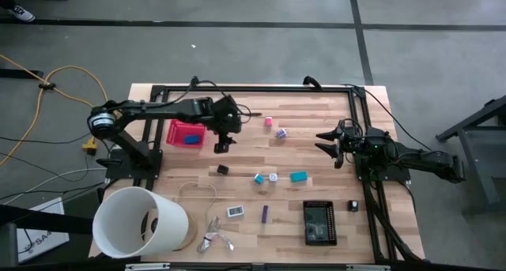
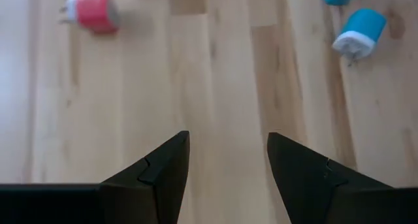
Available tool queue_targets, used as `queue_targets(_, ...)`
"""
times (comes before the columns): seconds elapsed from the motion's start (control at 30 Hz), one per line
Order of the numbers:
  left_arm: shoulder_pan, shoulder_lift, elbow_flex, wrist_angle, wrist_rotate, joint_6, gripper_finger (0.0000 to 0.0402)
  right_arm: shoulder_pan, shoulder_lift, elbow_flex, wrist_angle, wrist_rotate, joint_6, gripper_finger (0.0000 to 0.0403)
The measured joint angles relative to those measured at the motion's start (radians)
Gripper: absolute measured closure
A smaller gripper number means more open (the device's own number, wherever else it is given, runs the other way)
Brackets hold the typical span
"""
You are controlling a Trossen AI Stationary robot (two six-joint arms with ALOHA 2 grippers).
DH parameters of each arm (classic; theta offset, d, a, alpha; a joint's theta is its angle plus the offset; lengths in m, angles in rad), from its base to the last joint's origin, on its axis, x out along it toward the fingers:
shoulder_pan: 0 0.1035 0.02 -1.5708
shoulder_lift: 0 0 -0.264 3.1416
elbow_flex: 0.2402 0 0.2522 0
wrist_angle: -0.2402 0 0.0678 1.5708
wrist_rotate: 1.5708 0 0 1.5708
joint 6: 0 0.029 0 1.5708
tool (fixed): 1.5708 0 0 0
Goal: Pick & Place Office items
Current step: Put the white digital clock into the red bin
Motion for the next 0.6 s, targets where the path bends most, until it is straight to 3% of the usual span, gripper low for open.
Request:
queue_targets(0.37,-0.139,0.021,0.065,0.058,-0.134,-0.057,0.0201,0.000,0.000,0.000,0.000,0.000,0.000,0.0231)
queue_targets(0.5,-0.145,0.085,0.132,0.043,-0.122,-0.050,0.0201,0.000,0.000,0.000,0.000,0.000,0.000,0.0231)
queue_targets(0.6,-0.141,0.153,0.190,0.026,-0.055,-0.022,0.0201,0.000,0.004,0.000,0.002,0.001,0.000,0.0231)
